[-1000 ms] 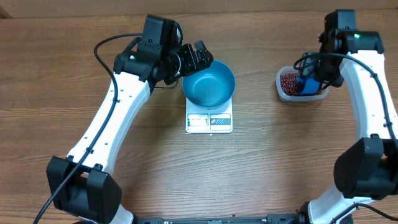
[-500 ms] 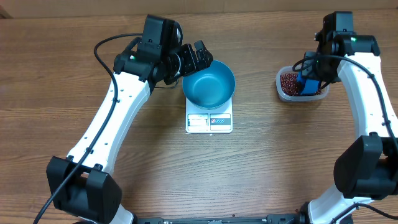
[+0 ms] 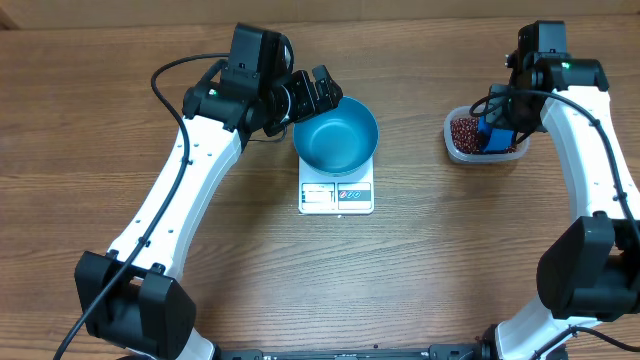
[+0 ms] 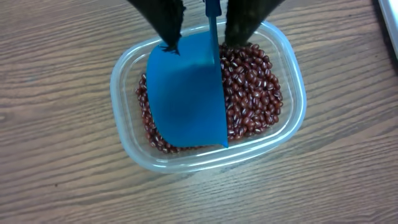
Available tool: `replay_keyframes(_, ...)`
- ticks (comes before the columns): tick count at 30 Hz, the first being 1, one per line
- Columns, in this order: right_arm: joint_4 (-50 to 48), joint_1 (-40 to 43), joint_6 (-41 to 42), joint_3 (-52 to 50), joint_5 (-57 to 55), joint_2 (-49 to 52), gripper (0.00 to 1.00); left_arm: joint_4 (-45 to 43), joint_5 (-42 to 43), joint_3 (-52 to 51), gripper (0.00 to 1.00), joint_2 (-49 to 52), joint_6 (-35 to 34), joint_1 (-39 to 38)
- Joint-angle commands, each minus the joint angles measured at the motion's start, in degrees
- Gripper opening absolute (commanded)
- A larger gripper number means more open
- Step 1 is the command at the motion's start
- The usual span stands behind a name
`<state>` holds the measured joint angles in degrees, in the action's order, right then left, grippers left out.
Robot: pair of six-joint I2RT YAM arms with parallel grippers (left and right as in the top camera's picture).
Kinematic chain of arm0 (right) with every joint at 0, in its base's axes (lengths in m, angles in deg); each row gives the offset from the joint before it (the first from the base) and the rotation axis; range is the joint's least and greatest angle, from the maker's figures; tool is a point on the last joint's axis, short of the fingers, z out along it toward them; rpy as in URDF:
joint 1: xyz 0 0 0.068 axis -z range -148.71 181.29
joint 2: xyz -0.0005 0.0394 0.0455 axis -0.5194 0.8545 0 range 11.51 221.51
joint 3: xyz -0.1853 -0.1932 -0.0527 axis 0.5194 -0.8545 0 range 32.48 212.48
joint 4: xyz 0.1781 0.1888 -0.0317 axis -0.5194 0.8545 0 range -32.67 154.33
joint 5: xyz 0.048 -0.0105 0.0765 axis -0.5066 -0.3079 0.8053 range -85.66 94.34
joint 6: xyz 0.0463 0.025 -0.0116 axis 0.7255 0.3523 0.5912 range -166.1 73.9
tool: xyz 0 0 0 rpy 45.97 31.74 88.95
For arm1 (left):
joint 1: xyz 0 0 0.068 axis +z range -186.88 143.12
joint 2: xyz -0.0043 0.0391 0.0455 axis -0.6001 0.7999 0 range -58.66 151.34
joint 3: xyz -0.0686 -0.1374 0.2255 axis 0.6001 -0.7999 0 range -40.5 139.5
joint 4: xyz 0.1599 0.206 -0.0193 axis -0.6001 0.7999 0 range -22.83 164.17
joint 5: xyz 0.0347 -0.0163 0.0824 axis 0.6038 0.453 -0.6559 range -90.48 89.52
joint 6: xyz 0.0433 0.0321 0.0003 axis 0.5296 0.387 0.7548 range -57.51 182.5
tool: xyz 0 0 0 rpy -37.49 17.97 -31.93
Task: Scoop item into bowl and weigh 150g on scale
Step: 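Push the scoop down into the red beans with the right gripper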
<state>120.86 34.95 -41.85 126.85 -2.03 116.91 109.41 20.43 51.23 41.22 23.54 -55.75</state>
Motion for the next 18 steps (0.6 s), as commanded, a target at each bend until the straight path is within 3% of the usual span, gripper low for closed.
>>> replay_keyframes(1, -0.2, 0.0, -0.2, -0.3, 0.1, 0.5, 0.20, 0.0, -0.6, 1.2, 0.99, -1.3, 0.9, 0.1)
replay_keyframes(18, -1.1, 0.0, 0.0, -1.4, 0.5, 0.5, 0.22, 0.0, -0.6, 1.2, 1.00, -1.3, 0.9, 0.1)
